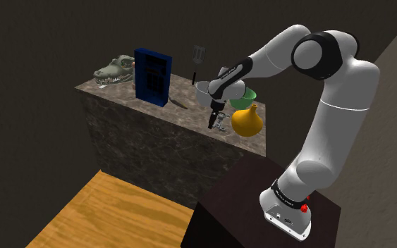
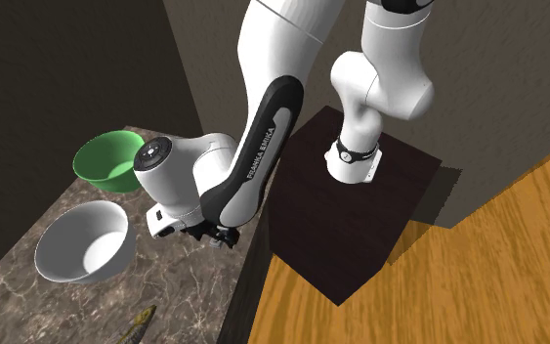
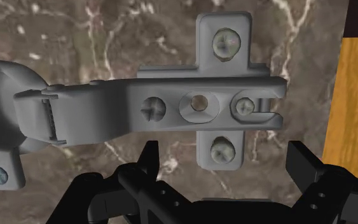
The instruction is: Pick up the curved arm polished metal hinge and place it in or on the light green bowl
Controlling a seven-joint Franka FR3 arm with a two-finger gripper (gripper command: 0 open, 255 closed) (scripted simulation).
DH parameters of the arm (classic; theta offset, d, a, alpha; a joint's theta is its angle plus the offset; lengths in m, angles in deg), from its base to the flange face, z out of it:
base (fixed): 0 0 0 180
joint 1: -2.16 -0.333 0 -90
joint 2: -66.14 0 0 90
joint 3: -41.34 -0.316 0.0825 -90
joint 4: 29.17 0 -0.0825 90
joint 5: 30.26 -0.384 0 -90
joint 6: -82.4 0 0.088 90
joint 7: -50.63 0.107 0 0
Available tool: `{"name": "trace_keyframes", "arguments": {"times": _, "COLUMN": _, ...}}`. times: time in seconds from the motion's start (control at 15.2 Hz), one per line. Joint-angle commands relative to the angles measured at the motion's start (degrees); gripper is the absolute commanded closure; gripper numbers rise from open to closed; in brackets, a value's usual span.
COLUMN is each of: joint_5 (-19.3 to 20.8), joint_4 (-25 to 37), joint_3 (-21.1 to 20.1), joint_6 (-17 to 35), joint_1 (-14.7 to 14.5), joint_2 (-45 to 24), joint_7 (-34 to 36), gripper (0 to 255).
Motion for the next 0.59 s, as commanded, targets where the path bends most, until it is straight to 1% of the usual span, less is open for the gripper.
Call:
{"name": "trace_keyframes", "arguments": {"times": 0.0, "joint_5": 0.0, "joint_4": 0.0, "joint_3": 0.0, "joint_6": 0.1, "joint_1": 0.0, "joint_2": -0.1, "joint_7": 0.0, "gripper": 0}}
{"name": "trace_keyframes", "arguments": {"times": 0.2, "joint_5": 0.0, "joint_4": 0.0, "joint_3": 0.0, "joint_6": 0.1, "joint_1": 0.0, "joint_2": -0.1, "joint_7": 0.0, "gripper": 0}}
{"name": "trace_keyframes", "arguments": {"times": 0.26, "joint_5": 0.0, "joint_4": 0.0, "joint_3": 0.0, "joint_6": 0.1, "joint_1": 0.0, "joint_2": -0.1, "joint_7": 0.0, "gripper": 255}}
{"name": "trace_keyframes", "arguments": {"times": 0.53, "joint_5": 0.0, "joint_4": 0.0, "joint_3": 0.0, "joint_6": 0.1, "joint_1": 0.0, "joint_2": -0.1, "joint_7": 0.0, "gripper": 255}}
